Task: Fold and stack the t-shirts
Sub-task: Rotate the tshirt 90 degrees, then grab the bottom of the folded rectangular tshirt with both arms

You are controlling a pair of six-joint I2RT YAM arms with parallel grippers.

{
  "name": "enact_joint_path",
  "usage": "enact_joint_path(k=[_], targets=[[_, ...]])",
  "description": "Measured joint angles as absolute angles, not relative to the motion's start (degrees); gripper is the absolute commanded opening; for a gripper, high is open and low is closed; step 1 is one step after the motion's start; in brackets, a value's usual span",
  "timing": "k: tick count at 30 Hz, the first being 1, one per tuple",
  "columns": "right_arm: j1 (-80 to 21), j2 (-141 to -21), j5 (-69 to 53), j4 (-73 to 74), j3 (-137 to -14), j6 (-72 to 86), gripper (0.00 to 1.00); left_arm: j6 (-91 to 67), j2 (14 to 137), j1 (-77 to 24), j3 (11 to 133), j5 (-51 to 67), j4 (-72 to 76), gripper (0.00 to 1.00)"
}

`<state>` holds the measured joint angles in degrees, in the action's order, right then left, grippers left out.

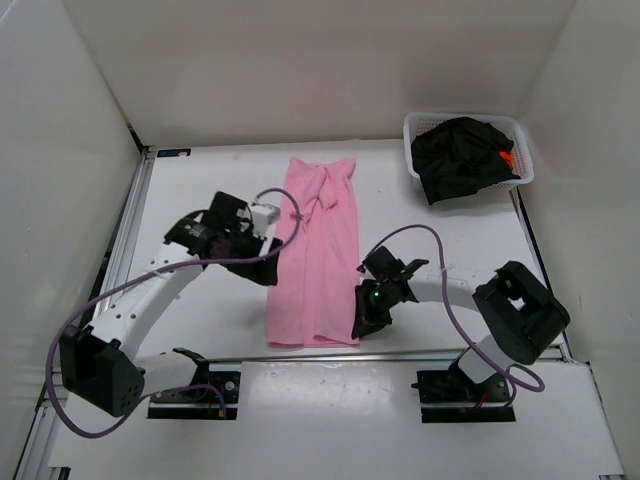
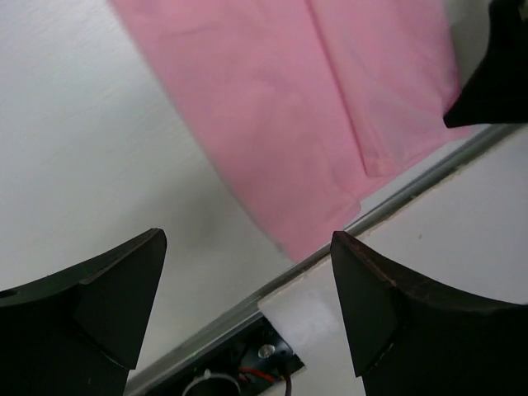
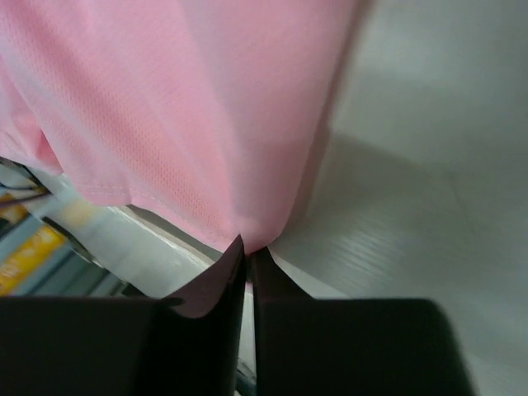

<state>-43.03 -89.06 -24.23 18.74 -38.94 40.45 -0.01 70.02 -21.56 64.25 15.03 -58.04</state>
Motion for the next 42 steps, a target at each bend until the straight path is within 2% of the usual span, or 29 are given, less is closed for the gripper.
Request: enact_joint_path(k=[1, 2, 4, 5, 7, 15, 21, 25, 35, 42], targets=[[-42.8, -88.2, -24.2, 19.2, -38.3, 39.5, 0.28, 0.0, 70.1, -24.1, 62.8, 15.6, -56.4, 0.91], [-42.8, -87.1, -24.6, 19.7, -37.6, 38.6, 0.48, 0.0, 70.2, -27.1, 60.8, 15.8, -54.6, 0.90], [-42.7, -84.6, -25.1, 20.6, -36.9, 38.0, 0.59, 0.0, 70.9, -31.8, 56.6, 16.0, -52.0, 0.88], [-42.8, -83.1, -24.4, 20.9, -36.6, 37.2, 0.61, 0.0, 71.8, -34.0, 54.6, 15.8, -50.9, 0.87], [-42.7, -80.5, -22.5, 21.4, -35.8, 36.3, 0.61, 0.0, 74.0, -37.3, 51.0, 15.5, -48.9, 0.83], [-43.7, -74.9, -17.3, 23.9, -33.9, 36.7, 0.60, 0.1, 79.4, -37.6, 47.7, 13.6, -44.8, 0.85], [-46.5, -72.3, -12.9, 24.1, -33.5, 40.0, 0.60, 0.0, 84.7, -23.9, 56.3, 20.9, -47.3, 0.95], [-47.0, -69.9, -10.6, 23.3, -32.5, 42.2, 0.60, -0.4, 82.2, -17.7, 58.9, 26.0, -45.7, 0.92], [-49.9, -67.2, -7.4, 21.1, -30.1, 46.0, 0.60, -0.4, 75.9, -22.7, 36.0, 31.7, -45.9, 0.86], [-49.9, -66.6, -7.3, 20.8, -29.4, 46.4, 0.60, -0.5, 75.1, -22.7, 34.6, 32.2, -42.9, 0.86]])
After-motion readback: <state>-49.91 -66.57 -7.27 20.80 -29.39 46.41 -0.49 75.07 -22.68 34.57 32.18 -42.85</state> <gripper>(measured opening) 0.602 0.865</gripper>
